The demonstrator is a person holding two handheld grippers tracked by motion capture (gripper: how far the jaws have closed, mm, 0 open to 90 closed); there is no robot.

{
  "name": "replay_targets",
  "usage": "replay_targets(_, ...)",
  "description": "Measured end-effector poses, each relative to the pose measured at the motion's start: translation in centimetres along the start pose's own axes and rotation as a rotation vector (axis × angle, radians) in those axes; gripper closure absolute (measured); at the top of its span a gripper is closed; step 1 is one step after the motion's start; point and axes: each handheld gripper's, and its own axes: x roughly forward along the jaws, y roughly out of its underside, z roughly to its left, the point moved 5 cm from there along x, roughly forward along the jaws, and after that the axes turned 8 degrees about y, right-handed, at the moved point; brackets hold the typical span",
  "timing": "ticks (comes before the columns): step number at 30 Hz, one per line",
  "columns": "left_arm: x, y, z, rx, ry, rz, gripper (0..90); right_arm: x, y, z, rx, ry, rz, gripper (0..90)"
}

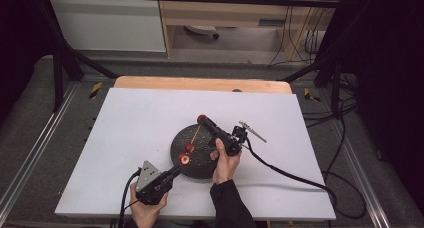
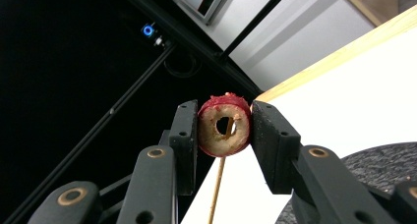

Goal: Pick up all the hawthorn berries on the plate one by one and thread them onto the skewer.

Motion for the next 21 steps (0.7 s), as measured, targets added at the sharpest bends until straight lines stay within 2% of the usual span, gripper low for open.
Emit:
replay_targets(5, 0.3, -0.2, 0.6, -0.008, 0.008, 0.021, 88.4, -0.2, 0.2, 0.2, -0.028, -0.003, 0.011, 64.8)
replay_targets(7, 0.4, -0.1, 0.7, -0.017, 0.025, 0.028, 88.5, -0.4, 0.3, 0.3, -0.047, 0.002, 0.011, 64.8)
replay_targets(13, 0.3, 0.0, 0.8, -0.019, 0.028, 0.030, 88.5, -0.8, 0.5, 0.5, -0.082, 0.010, 0.027, 64.9)
replay_targets(16, 0.3, -0.4, 0.9, -0.022, 0.037, 0.030, 88.5, -0.6, 1.8, 0.4, -0.080, 0.003, 0.090, 64.9)
replay_targets(18, 0.4, 0.0, 1.1, -0.026, 0.036, 0.035, 88.5, -0.7, 2.3, 0.1, -0.087, 0.005, 0.076, 64.8)
replay_targets(21, 0.4, -0.3, 1.2, -0.034, 0.037, 0.028, 88.4, -0.7, 3.0, 0.2, -0.099, 0.003, 0.103, 64.7)
